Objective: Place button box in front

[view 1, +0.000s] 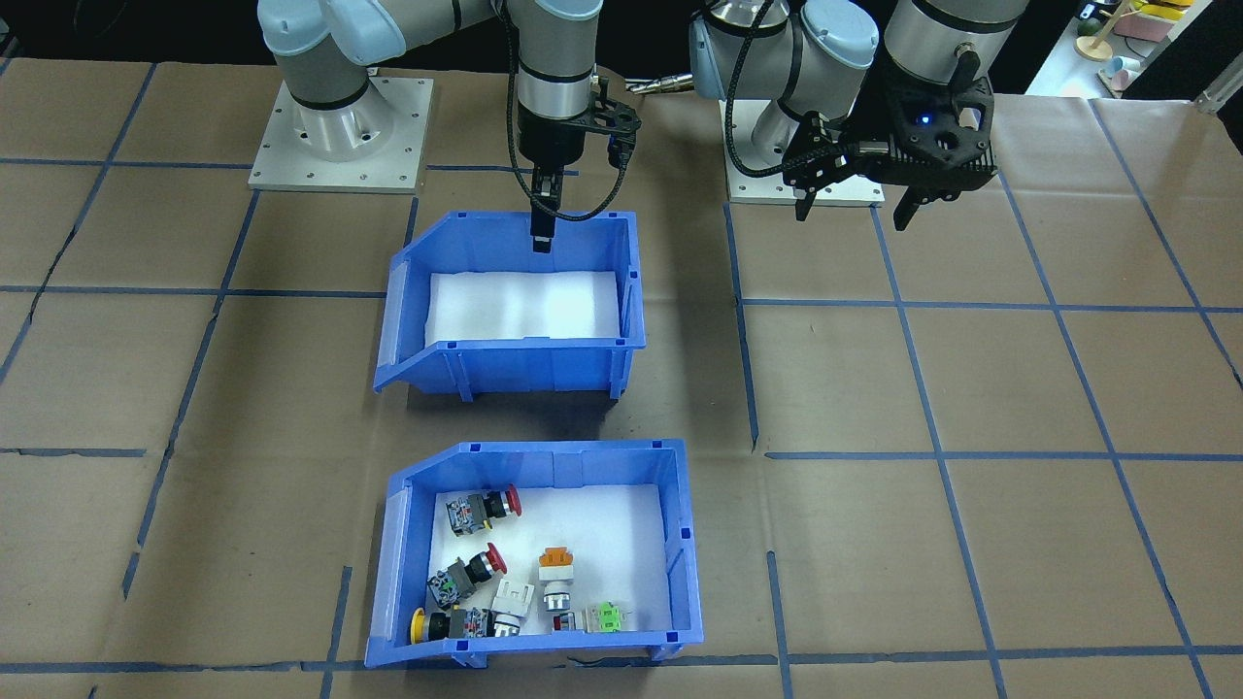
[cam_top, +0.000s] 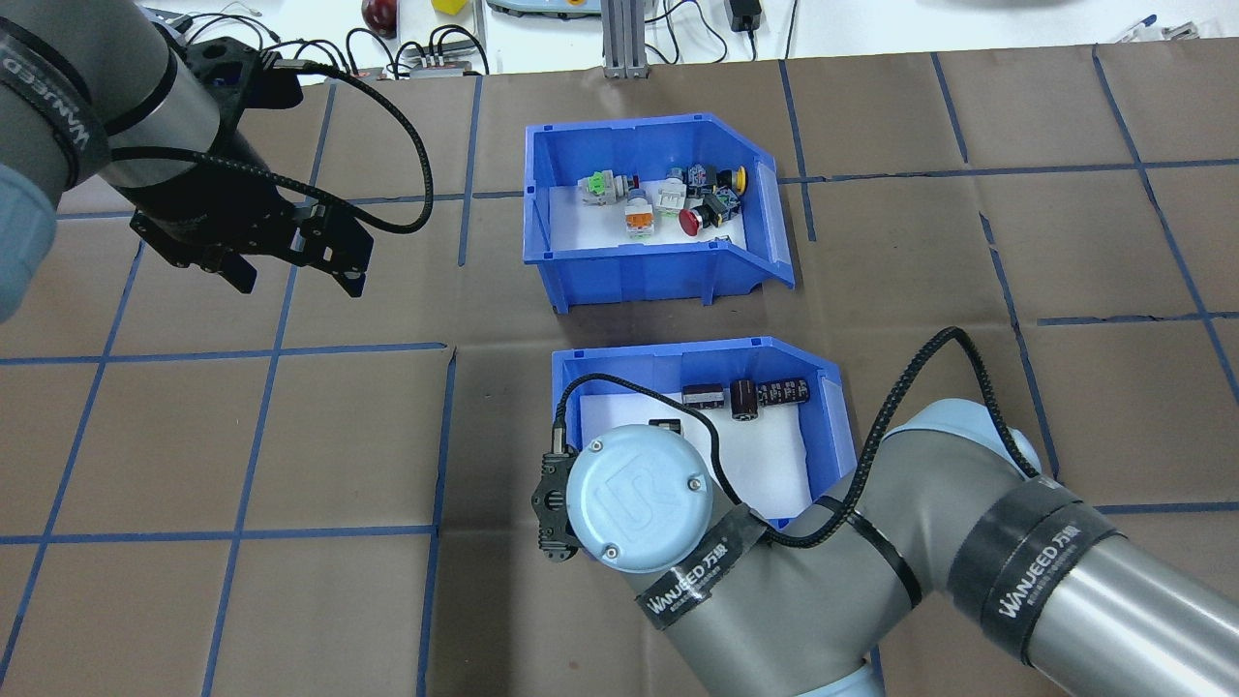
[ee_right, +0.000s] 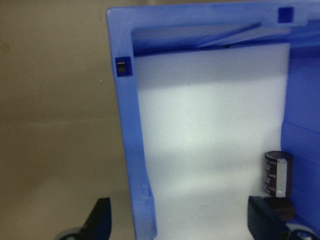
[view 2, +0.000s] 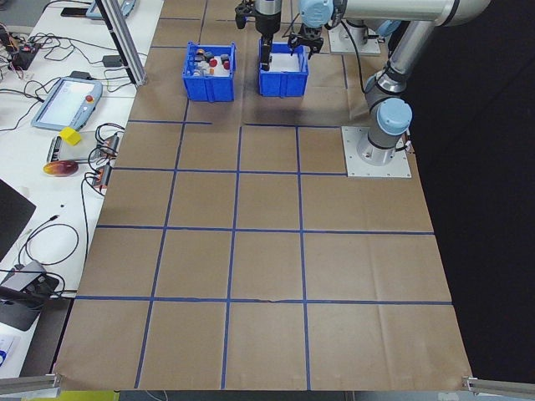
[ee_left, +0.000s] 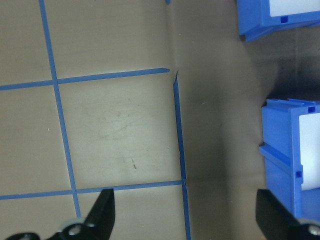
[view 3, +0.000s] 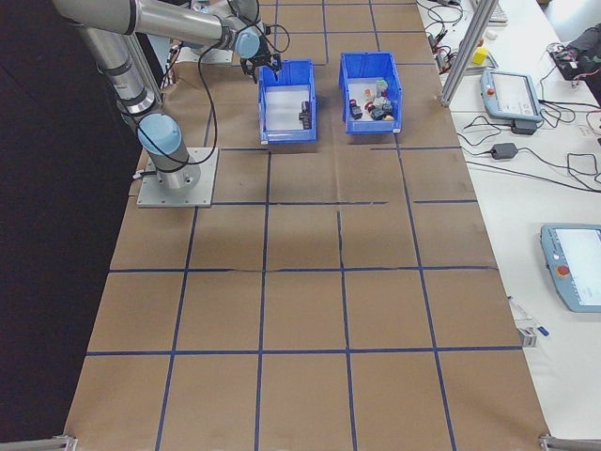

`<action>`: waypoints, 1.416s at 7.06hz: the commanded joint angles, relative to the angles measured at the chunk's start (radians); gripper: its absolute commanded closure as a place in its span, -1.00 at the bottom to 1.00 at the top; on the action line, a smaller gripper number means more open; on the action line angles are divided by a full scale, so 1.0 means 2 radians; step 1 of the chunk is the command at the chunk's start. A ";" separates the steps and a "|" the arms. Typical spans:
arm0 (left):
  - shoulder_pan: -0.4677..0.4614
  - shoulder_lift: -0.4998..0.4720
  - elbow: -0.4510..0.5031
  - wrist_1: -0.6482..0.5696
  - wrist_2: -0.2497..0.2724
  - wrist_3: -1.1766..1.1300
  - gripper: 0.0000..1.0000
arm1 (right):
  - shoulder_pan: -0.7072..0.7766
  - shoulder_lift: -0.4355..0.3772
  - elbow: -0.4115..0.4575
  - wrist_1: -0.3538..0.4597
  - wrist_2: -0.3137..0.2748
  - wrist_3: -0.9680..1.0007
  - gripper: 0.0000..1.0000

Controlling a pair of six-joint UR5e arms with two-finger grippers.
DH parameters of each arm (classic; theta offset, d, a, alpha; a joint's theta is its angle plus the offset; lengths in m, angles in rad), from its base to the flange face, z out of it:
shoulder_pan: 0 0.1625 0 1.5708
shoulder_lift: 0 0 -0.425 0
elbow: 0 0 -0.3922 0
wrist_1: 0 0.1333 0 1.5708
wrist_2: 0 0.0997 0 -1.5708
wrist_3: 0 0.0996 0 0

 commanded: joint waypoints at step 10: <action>-0.001 0.001 -0.013 -0.001 -0.001 -0.001 -0.99 | -0.286 0.039 -0.284 0.280 0.055 0.289 -1.00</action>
